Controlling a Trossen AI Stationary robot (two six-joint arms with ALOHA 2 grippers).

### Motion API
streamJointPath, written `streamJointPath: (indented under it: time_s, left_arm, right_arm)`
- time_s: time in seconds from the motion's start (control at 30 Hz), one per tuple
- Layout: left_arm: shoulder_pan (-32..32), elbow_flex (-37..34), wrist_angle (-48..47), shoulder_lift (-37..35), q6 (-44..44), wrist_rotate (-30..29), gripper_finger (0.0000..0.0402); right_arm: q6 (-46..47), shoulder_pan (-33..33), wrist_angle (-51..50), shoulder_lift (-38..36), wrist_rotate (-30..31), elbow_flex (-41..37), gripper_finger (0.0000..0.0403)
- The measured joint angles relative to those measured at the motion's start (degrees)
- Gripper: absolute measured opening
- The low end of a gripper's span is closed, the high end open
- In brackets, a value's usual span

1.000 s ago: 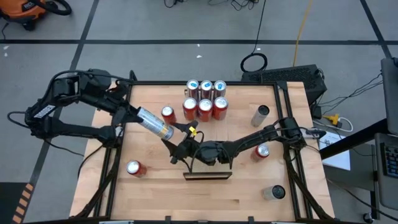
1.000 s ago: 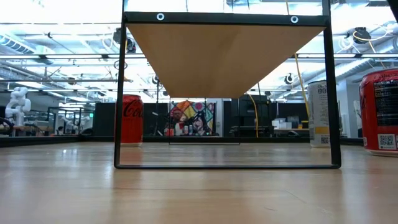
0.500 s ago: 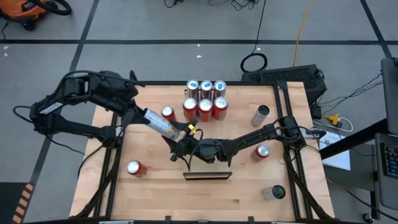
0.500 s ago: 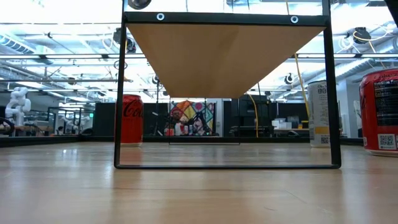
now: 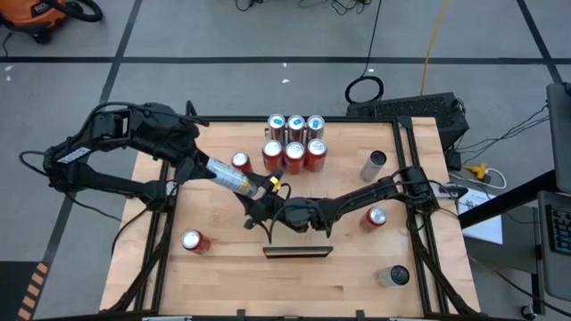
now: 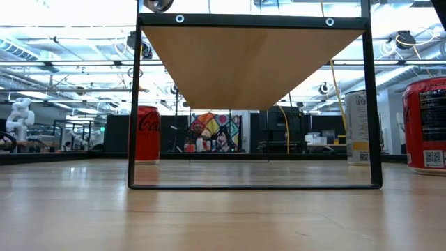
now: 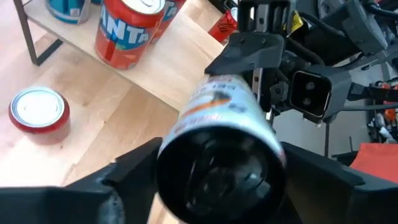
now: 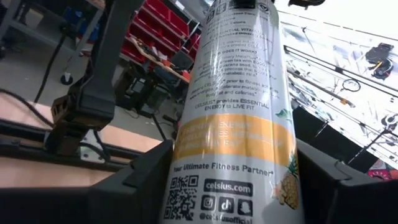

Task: Place canned beverage on shelf
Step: Put the top left white yellow soda can on the shelf

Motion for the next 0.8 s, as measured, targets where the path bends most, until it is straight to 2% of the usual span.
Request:
streamJointPath:
  time_s: [0.2, 0.4, 0.63, 0.8]
  left_arm:
    - [0.02, 0.00, 2.39, -0.07, 3.00, -0.70, 0.0374]
    - [0.02, 0.00, 7.43, -0.84, 8.97, -0.96, 0.0390]
    - [0.07, 0.00, 11.26, -1.97, 17.31, -3.48, 0.0391]
    - [0.07, 0.00, 11.94, -1.90, 21.18, -3.51, 0.0391]
  right_arm:
    - [-0.07, 0.43, -1.39, 0.09, 0.53, 0.00, 0.0226]
    - [0.92, 1.50, -4.08, -0.47, 3.74, -0.02, 0.0227]
    - [10.13, 3.05, -20.96, -6.52, 3.44, -0.02, 0.0226]
    - [17.75, 3.72, -33.59, -12.14, -1.28, -0.02, 0.0223]
